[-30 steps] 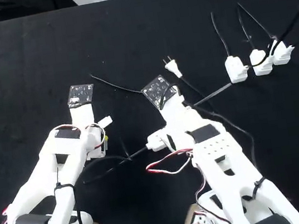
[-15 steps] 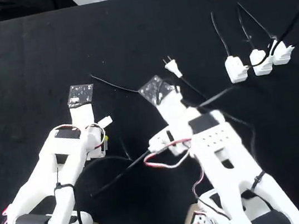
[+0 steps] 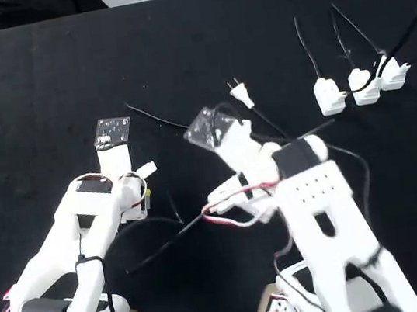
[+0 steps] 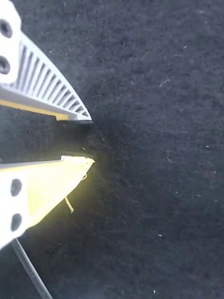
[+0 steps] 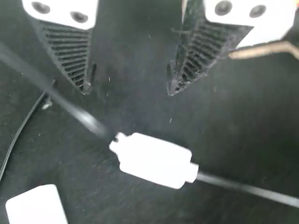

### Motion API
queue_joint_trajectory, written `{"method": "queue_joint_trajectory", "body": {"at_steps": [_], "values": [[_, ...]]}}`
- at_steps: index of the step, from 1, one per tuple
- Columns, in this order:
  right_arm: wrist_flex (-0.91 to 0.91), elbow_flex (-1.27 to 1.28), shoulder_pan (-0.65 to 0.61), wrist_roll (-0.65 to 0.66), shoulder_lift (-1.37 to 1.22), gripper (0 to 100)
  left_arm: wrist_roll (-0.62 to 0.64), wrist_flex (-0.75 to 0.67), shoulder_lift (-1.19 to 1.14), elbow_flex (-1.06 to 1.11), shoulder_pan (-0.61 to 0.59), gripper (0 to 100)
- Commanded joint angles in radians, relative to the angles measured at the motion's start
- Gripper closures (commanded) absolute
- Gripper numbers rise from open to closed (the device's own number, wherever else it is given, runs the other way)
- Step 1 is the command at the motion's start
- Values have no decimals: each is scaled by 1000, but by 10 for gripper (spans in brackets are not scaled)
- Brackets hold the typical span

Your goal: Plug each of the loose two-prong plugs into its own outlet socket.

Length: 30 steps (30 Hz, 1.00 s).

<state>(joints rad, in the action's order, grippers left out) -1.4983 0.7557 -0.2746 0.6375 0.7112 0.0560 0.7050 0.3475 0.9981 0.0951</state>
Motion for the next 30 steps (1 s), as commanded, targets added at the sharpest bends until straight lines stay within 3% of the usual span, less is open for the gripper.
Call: {"method": "queue_joint_trajectory", "body": {"at_steps": [1,8,15,19,24,30], "values": [[-114,-53,-9,118,162,751,-9,-12,9,-10,-28,870],[-187,77,-9,264,407,751,2,-12,9,-41,-194,870],[-189,180,-11,423,472,751,109,-12,0,-64,-309,870],[-180,185,-97,494,473,751,141,-12,3,-68,-346,870],[-64,219,-221,491,472,749,203,-17,6,-68,-407,869],[192,360,-226,497,470,748,322,-78,-2,-58,-496,866]]}}
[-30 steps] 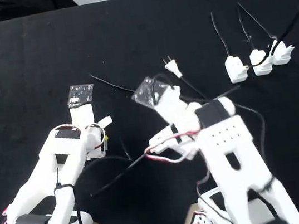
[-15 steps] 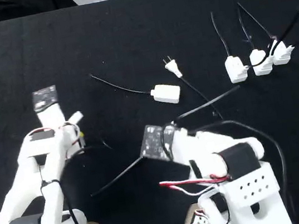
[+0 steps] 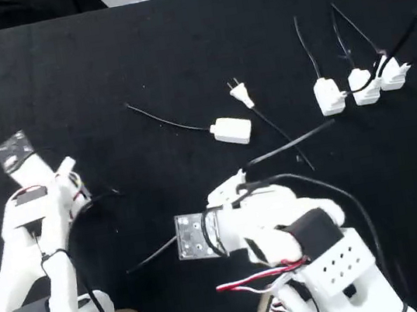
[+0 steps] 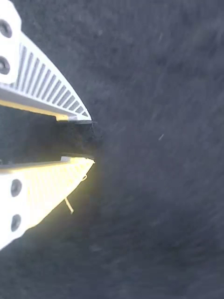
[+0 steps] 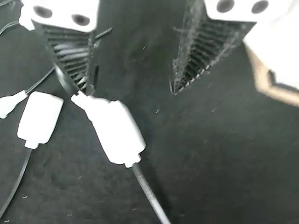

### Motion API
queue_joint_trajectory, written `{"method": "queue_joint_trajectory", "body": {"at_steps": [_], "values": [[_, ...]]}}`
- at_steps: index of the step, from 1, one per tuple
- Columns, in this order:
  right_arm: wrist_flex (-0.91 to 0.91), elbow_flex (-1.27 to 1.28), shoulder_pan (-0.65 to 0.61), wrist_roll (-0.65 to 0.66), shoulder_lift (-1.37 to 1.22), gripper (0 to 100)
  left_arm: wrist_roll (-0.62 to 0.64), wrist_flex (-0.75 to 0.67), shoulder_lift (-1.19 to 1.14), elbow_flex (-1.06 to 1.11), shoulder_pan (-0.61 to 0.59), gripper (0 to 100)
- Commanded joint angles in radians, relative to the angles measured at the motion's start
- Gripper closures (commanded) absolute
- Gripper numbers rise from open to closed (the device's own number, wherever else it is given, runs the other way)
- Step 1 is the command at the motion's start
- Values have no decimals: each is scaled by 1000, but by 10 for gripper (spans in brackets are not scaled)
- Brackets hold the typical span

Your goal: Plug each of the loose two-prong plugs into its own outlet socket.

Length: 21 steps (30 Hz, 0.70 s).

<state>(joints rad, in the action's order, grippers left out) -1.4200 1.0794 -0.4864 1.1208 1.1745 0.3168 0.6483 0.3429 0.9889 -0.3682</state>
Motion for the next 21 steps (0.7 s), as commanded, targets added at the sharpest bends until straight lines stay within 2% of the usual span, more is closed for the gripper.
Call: {"method": "queue_joint_trajectory", "body": {"at_steps": [1,6,13,21], "values": [[150,59,-14,14,7,748,80,-21,3,-48,-39,866],[221,108,-14,14,-59,748,95,-28,2,-38,-39,866],[215,-51,-14,17,-404,747,92,-28,2,-38,-39,866],[221,-246,-11,186,-723,747,91,-26,2,-33,-42,866]]}}
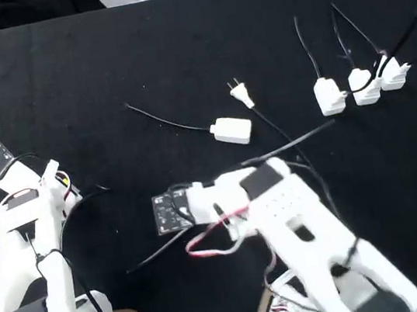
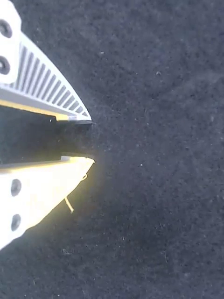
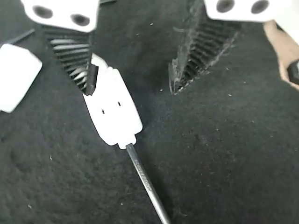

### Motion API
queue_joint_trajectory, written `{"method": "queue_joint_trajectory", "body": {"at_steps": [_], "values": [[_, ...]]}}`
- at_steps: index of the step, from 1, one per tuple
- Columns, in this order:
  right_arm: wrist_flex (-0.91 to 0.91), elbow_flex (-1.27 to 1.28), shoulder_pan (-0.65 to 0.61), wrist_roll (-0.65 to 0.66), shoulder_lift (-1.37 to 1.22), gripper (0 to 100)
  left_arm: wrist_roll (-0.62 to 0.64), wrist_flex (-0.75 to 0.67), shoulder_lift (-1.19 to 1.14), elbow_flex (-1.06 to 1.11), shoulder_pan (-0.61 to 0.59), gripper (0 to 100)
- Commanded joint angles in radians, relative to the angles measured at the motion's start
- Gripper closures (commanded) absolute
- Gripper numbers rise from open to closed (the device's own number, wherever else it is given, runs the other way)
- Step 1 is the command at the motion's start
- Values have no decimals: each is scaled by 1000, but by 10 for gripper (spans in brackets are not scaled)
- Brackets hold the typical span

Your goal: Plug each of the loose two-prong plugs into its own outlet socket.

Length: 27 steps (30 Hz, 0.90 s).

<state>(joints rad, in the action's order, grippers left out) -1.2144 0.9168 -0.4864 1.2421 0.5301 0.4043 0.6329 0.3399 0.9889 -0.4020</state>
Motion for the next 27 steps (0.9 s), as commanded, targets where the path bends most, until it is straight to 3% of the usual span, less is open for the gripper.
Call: {"method": "queue_joint_trajectory", "body": {"at_steps": [1,7,11,23,25,27], "values": [[17,-96,-5,83,-108,748,3,-11,5,-33,-8,866],[46,-176,86,199,-262,749,2,-9,5,-33,-10,866],[149,-199,140,204,-351,749,2,-11,5,-33,-10,866],[166,-199,49,201,-472,753,2,-11,5,-33,-8,866],[163,-200,57,199,-473,795,2,-11,5,-33,-8,866],[158,-202,72,158,-473,907,2,-11,5,-33,-5,866]]}}
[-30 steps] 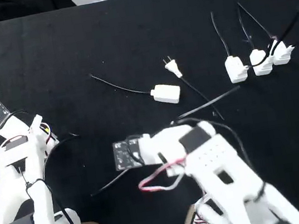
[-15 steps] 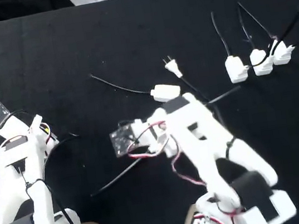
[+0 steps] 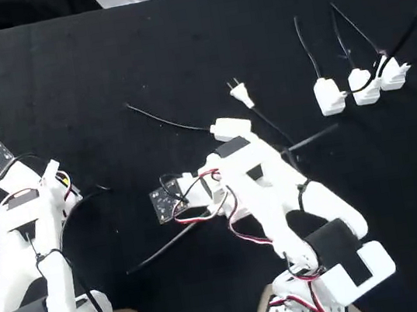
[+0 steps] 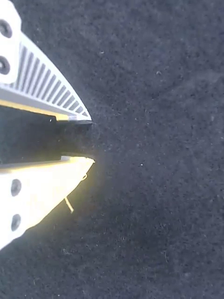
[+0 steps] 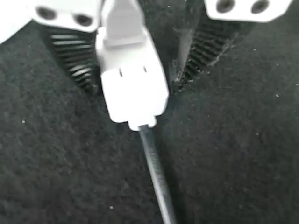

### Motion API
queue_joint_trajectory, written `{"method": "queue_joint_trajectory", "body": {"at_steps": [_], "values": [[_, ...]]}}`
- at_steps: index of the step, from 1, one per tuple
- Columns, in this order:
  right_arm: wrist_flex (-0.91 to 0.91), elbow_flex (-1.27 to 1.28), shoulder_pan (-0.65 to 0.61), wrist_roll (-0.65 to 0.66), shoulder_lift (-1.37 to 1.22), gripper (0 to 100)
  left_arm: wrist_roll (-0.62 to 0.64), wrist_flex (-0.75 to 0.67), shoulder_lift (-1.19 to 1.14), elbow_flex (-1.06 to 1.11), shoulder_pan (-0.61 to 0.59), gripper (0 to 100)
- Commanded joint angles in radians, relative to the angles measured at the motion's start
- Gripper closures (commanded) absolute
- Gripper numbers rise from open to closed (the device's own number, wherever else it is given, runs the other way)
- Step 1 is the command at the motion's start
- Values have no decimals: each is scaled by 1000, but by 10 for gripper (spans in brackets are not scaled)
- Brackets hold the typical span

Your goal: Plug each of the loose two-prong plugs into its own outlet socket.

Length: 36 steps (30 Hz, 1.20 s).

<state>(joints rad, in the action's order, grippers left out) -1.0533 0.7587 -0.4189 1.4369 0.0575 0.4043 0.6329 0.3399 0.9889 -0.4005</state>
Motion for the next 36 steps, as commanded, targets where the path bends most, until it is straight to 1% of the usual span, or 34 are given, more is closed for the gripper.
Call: {"method": "queue_joint_trajectory", "body": {"at_steps": [1,2,3,4,7,9,11,16,19,21,24,28,32,36], "values": [[-5,-53,12,-71,-1,983,2,-11,5,-33,-5,866],[-6,-65,25,-110,-1,988,2,-11,5,-33,-5,866],[-12,-74,40,-150,-1,964,2,-11,5,-33,-5,866],[-15,-85,58,-178,-1,986,2,-11,5,-33,-5,866],[-28,-108,138,-196,25,989,2,-11,5,-33,-4,866],[-51,-101,201,-198,90,988,2,-11,5,-33,-4,866],[-91,-85,255,-241,188,988,2,-11,5,-33,-4,866],[-115,-76,391,-483,437,988,2,-11,5,-33,-4,866],[-107,-111,485,-640,472,988,2,-11,5,-33,-4,866],[-100,-142,540,-750,443,988,2,-11,5,-33,-5,866],[-100,-220,603,-847,358,988,2,-11,5,-33,-5,866],[-84,-357,652,-904,211,988,0,-5,5,-31,-5,866],[-34,-490,660,-947,47,988,0,-5,5,-31,-5,866],[-14,-656,655,-1056,-151,988,0,-5,5,-31,-5,866]]}}
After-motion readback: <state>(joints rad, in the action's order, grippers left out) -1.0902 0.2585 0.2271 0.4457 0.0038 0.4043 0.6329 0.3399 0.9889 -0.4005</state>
